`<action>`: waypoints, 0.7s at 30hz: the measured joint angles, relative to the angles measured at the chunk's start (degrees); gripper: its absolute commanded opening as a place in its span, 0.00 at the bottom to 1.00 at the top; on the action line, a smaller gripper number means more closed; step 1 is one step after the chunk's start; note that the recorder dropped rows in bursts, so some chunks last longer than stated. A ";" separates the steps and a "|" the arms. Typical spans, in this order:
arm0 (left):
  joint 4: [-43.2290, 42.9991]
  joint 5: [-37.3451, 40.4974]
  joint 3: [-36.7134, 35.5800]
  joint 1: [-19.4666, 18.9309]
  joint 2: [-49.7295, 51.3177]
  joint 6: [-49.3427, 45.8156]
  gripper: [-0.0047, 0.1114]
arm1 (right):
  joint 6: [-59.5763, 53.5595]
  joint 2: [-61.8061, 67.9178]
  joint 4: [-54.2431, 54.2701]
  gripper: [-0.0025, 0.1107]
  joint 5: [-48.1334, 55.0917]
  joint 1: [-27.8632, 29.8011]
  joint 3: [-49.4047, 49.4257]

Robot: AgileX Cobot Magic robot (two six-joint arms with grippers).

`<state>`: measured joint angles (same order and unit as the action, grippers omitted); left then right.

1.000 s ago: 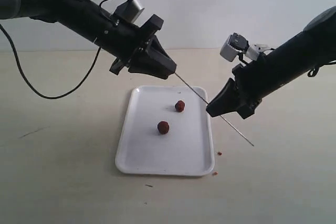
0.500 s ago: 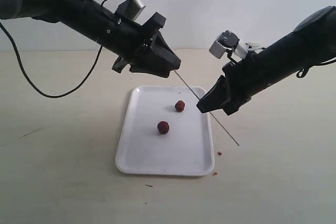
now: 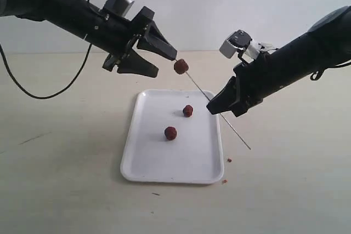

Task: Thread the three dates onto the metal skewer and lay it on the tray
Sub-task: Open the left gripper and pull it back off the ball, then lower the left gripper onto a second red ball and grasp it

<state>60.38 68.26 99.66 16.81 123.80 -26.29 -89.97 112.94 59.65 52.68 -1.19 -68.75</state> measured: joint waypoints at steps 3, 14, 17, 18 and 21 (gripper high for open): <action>0.15 0.00 0.00 -1.14 0.00 -0.96 0.61 | 0.44 0.00 0.12 0.02 -0.45 0.00 0.00; -14.07 -0.23 0.00 0.62 -0.08 -5.66 0.61 | 20.71 0.00 -1.55 0.02 -10.75 0.00 0.00; -20.30 -1.54 0.00 3.03 -0.08 -5.77 0.61 | 27.49 0.00 -5.98 0.02 -12.02 0.00 0.00; -22.34 -2.36 0.00 4.16 -0.08 -5.89 0.61 | 29.48 0.00 -8.19 0.02 -12.12 0.00 -0.12; -28.01 -5.91 0.00 7.86 -0.08 -4.26 0.61 | 35.29 0.00 -13.62 0.02 -11.02 0.00 -1.13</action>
<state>32.37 62.35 99.66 24.66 123.72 -30.55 -54.68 112.94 46.03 41.66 -1.19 -69.88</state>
